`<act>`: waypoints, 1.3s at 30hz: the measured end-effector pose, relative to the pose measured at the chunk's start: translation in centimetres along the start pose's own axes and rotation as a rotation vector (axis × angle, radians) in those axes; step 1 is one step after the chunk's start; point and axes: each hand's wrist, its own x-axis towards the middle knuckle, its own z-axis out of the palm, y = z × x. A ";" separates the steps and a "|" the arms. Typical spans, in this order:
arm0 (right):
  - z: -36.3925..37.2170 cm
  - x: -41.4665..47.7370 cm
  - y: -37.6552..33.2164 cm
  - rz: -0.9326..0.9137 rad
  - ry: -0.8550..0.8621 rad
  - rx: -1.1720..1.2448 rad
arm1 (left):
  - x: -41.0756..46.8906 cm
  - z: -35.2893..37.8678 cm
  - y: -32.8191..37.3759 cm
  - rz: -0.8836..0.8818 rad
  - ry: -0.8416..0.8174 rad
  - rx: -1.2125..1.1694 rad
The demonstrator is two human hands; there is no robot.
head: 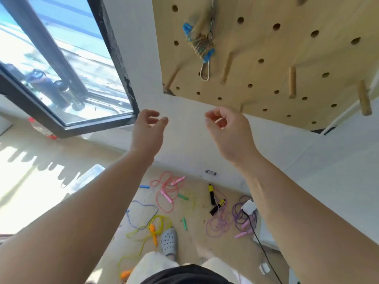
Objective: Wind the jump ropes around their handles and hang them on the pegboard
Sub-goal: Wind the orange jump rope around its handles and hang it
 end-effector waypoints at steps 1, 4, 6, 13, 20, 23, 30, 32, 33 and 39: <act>0.4 -1.3 1.0 0.015 -0.060 0.001 | -1.5 -0.3 -1.9 -0.047 0.003 0.021; 1.8 -5.0 4.5 0.091 -0.263 -0.027 | -6.0 -1.2 -6.6 -0.166 0.012 0.070; 2.9 -7.3 6.8 0.180 -0.410 -0.053 | -8.8 -1.9 -9.2 -0.242 0.009 0.075; 8.0 -13.9 12.4 0.360 -0.778 -0.140 | -15.1 -6.9 -18.6 -0.470 0.001 0.190; 16.6 -17.4 16.5 0.428 -0.943 -0.250 | -18.1 -13.2 -29.0 -0.690 0.110 0.241; 21.3 -18.7 17.8 0.433 -1.008 -0.363 | -19.0 -16.1 -33.8 -0.764 0.129 0.234; 32.7 -22.9 20.1 0.499 -1.052 -0.534 | -19.3 -23.8 -44.8 -0.869 0.089 0.274; 36.4 -24.0 21.5 0.500 -1.075 -0.541 | -18.6 -25.1 -48.4 -0.885 0.077 0.287; 38.5 -24.4 22.5 0.489 -1.090 -0.550 | -18.0 -25.4 -50.3 -0.893 0.074 0.290; 52.1 -25.6 33.3 0.384 -1.141 -0.628 | -13.2 -23.5 -64.3 -0.932 0.072 0.310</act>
